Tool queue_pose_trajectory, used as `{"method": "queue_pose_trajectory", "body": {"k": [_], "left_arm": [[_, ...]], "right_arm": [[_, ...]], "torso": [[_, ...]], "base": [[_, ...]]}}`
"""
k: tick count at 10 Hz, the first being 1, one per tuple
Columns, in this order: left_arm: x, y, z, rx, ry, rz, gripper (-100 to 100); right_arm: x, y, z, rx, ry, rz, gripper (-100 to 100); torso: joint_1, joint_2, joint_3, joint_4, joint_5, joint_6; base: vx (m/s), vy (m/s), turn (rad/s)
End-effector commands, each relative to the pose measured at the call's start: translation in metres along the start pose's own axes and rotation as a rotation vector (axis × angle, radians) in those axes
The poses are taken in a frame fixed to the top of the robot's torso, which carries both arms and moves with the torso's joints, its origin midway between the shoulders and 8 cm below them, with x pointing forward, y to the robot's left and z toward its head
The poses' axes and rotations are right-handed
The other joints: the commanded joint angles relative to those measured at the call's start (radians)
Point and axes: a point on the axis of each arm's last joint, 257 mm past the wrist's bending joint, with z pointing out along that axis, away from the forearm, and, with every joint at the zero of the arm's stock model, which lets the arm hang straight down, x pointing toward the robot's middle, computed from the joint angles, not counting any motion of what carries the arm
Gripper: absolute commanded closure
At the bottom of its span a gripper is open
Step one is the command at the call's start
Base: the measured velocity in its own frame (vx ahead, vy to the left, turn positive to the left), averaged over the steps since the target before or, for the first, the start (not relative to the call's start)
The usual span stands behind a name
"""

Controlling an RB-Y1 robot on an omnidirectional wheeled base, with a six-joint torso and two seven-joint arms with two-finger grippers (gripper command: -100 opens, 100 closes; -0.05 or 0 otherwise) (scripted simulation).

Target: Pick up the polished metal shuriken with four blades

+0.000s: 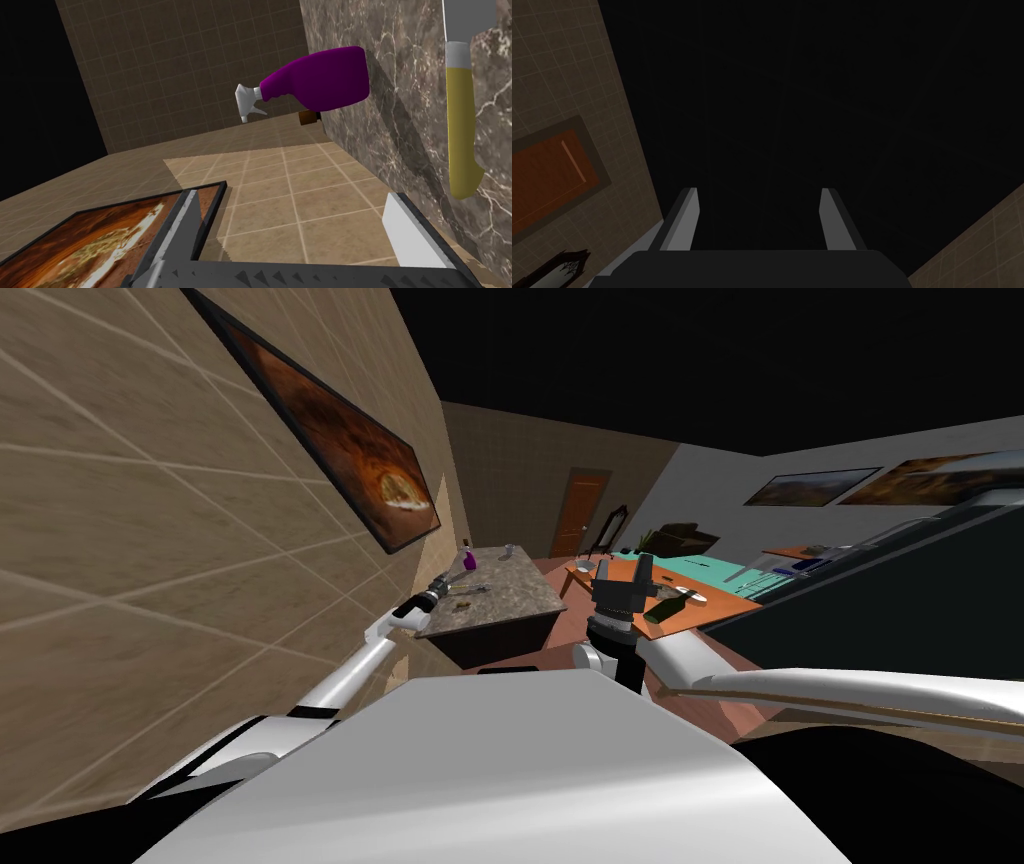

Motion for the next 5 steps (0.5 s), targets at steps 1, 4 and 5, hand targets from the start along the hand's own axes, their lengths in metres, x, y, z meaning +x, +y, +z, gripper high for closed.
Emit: {"method": "queue_pose_trajectory", "body": {"k": [1,4,5], "left_arm": [[-0.021,0.013,0.006,-0.065,-0.021,0.006,-100],[-0.049,0.037,0.008,-0.158,-0.057,0.007,-100],[-0.052,0.047,0.006,-0.190,-0.065,0.005,-100]], "right_arm": [[0.000,0.000,0.000,0.000,0.000,0.000,0],[0.000,0.000,0.000,0.000,0.000,0.000,0],[0.000,0.000,0.000,0.000,0.000,0.000,0]], "torso": [[0.000,0.000,0.000,0.000,0.000,0.000],[0.000,0.000,0.000,0.000,0.000,0.000],[0.000,0.000,0.000,0.000,0.000,0.000]], "base": [[-0.002,-0.022,-0.071],[0.000,-0.019,-0.034],[-0.001,-0.021,-0.056]]}}
